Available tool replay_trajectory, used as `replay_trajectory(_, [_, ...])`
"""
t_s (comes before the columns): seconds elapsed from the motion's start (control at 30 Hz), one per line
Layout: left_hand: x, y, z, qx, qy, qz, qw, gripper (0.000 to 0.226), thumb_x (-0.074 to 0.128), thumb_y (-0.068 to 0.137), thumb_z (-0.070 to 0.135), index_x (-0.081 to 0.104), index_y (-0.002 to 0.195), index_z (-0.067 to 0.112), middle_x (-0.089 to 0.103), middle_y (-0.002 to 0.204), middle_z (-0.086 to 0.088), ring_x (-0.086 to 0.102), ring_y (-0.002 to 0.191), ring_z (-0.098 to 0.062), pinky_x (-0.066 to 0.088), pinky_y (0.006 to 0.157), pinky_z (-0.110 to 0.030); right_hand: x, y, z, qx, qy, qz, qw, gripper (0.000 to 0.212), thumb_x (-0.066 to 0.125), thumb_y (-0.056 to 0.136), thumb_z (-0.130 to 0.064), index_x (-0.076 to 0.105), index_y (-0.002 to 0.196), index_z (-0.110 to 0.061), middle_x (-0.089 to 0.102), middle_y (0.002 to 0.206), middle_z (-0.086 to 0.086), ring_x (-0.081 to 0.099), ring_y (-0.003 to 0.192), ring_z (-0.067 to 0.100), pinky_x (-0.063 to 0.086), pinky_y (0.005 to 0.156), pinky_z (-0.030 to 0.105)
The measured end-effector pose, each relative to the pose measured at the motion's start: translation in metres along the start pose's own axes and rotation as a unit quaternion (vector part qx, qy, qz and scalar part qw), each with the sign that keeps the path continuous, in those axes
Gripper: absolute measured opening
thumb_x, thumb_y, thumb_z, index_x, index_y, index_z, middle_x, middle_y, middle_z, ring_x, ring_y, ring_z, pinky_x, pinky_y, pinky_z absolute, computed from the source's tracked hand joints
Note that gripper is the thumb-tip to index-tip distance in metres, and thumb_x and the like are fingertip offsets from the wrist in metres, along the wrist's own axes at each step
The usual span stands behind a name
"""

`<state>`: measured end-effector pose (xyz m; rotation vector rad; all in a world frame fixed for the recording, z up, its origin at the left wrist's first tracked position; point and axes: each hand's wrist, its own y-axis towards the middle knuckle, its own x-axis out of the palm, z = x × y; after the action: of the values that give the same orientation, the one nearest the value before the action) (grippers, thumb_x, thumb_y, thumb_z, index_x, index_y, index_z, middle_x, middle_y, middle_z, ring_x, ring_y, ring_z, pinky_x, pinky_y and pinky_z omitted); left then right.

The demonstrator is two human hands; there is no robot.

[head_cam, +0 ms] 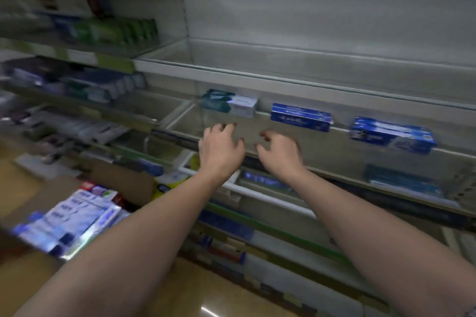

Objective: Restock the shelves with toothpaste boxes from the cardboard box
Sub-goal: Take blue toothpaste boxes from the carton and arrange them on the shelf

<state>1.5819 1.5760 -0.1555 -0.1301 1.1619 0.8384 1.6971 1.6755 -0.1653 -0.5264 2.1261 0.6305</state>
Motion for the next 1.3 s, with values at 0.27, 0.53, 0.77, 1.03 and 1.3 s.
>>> replay_trajectory(0.27, [-0.069, -0.029, -0.175, -0.101, 0.027, 0.037, 0.994, 0.044, 0.057, 0.091, 0.034, 0.061, 0.132, 0.019, 0.061, 0.131, -0.007, 0.051, 0.121, -0.035, 0.046, 0.097, -0.045, 0.119, -0.021, -0.152, -0.136, -0.004, -0.043, 0.990, 0.038, 0.060, 0.089, -0.039, 0.068, 0.121, -0.019, 0.070, 0.114, 0.007, 0.062, 0.107, 0.030, 0.049, 0.093, 0.037])
replay_trajectory(0.53, [-0.096, -0.079, -0.322, -0.285, 0.060, 0.021, 0.956, 0.045, 0.056, 0.093, 0.031, 0.057, 0.136, 0.019, 0.057, 0.134, -0.010, 0.047, 0.125, -0.035, 0.043, 0.096, -0.045, 0.230, -0.034, -0.253, -0.219, -0.010, -0.169, 0.961, 0.042, 0.060, 0.090, -0.043, 0.065, 0.124, -0.020, 0.069, 0.115, 0.008, 0.061, 0.109, 0.029, 0.048, 0.091, 0.037])
replay_trajectory(0.77, [-0.090, -0.087, -0.418, -0.401, 0.064, 0.007, 0.914, 0.051, 0.053, 0.094, 0.034, 0.051, 0.142, 0.017, 0.051, 0.142, -0.011, 0.044, 0.129, -0.035, 0.044, 0.103, -0.046, 0.329, -0.023, -0.313, -0.243, -0.013, -0.285, 0.927, 0.040, 0.060, 0.089, -0.040, 0.064, 0.121, -0.017, 0.068, 0.111, 0.012, 0.063, 0.105, 0.033, 0.048, 0.084, 0.037])
replay_trajectory(1.03, [-0.063, -0.057, -0.498, -0.498, 0.053, -0.023, 0.865, 0.046, 0.050, 0.096, 0.031, 0.051, 0.139, 0.013, 0.054, 0.133, -0.012, 0.048, 0.122, -0.032, 0.043, 0.099, -0.042, 0.436, 0.023, -0.356, -0.242, -0.002, -0.400, 0.884, 0.045, 0.060, 0.091, -0.039, 0.060, 0.130, -0.015, 0.066, 0.122, 0.008, 0.061, 0.110, 0.028, 0.047, 0.087, 0.034])
replay_trajectory(1.3, [-0.018, -0.019, -0.540, -0.569, -0.043, -0.005, 0.822, 0.052, 0.053, 0.097, 0.021, 0.044, 0.146, 0.006, 0.053, 0.139, -0.013, 0.045, 0.130, -0.031, 0.040, 0.104, -0.040, 0.516, 0.041, -0.369, -0.198, 0.000, -0.484, 0.853, 0.047, 0.062, 0.092, -0.039, 0.059, 0.132, -0.015, 0.068, 0.120, 0.007, 0.062, 0.109, 0.025, 0.045, 0.085, 0.031])
